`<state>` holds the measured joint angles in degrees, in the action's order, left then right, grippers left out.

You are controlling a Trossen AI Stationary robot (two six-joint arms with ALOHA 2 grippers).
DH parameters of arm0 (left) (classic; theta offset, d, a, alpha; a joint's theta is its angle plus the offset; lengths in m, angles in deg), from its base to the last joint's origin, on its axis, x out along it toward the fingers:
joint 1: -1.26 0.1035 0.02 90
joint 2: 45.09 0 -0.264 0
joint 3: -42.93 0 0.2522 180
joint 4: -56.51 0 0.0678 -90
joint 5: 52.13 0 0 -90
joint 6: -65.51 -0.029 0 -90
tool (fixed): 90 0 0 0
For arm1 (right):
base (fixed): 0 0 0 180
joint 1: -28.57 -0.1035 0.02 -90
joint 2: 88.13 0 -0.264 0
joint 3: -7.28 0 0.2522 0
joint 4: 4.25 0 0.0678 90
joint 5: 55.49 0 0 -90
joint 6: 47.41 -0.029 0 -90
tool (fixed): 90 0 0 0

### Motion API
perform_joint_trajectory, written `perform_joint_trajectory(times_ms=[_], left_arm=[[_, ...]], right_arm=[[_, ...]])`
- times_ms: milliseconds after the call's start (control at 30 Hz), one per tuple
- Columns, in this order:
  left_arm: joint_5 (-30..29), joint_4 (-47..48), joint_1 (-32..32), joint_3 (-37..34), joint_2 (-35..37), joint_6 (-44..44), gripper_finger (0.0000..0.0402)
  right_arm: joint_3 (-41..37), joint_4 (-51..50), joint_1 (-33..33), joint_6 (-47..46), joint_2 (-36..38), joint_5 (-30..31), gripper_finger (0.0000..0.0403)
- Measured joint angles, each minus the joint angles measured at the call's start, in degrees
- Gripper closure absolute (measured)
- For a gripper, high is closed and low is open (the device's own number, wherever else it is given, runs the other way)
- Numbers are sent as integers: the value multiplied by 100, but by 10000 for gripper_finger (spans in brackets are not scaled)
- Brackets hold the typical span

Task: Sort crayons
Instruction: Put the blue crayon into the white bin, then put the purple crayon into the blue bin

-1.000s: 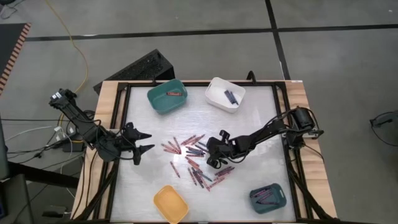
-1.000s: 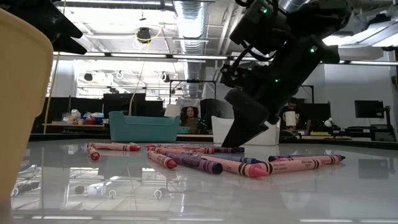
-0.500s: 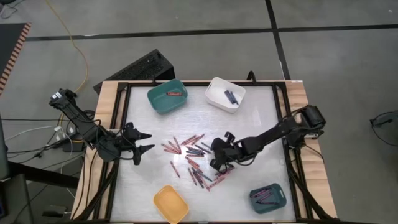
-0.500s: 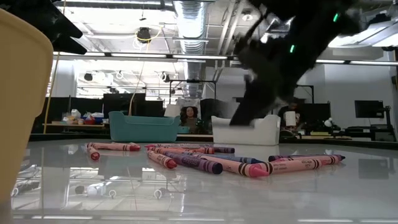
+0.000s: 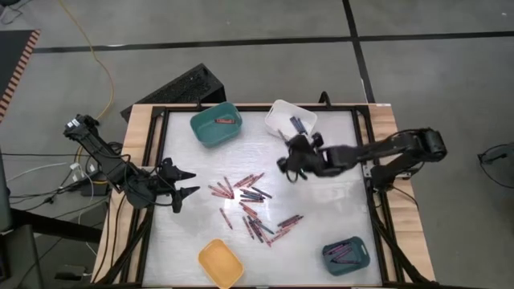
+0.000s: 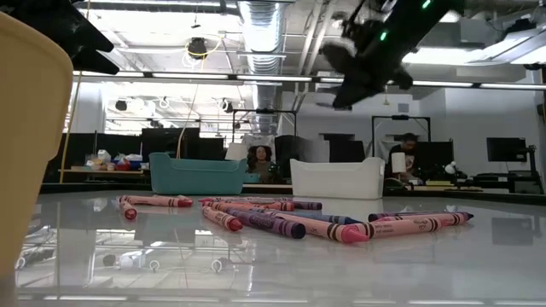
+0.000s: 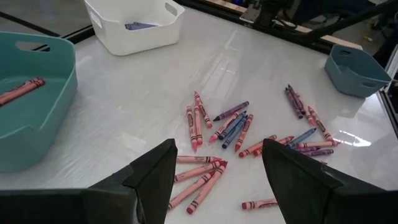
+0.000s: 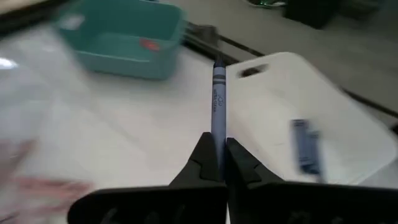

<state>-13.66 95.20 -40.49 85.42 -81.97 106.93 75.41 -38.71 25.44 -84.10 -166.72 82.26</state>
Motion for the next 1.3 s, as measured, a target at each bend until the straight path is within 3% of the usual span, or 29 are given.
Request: perform_joint_trajectory(times_ms=[300, 733, 1000, 1300], left_arm=[[76, 9, -1, 0, 2, -25, 174], [678, 4, -2, 0, 2, -2, 174], [656, 4, 0, 0, 2, 160, 174], [458, 2, 1, 0, 0, 185, 174]], right_arm=[[0, 19, 1730, 508, -449, -1066, 384], [0, 78, 2084, 590, -574, -1393, 293], [1, 1008, 993, 1520, -566, -2982, 293], [2, 755, -962, 1338, -880, -2780, 294]])
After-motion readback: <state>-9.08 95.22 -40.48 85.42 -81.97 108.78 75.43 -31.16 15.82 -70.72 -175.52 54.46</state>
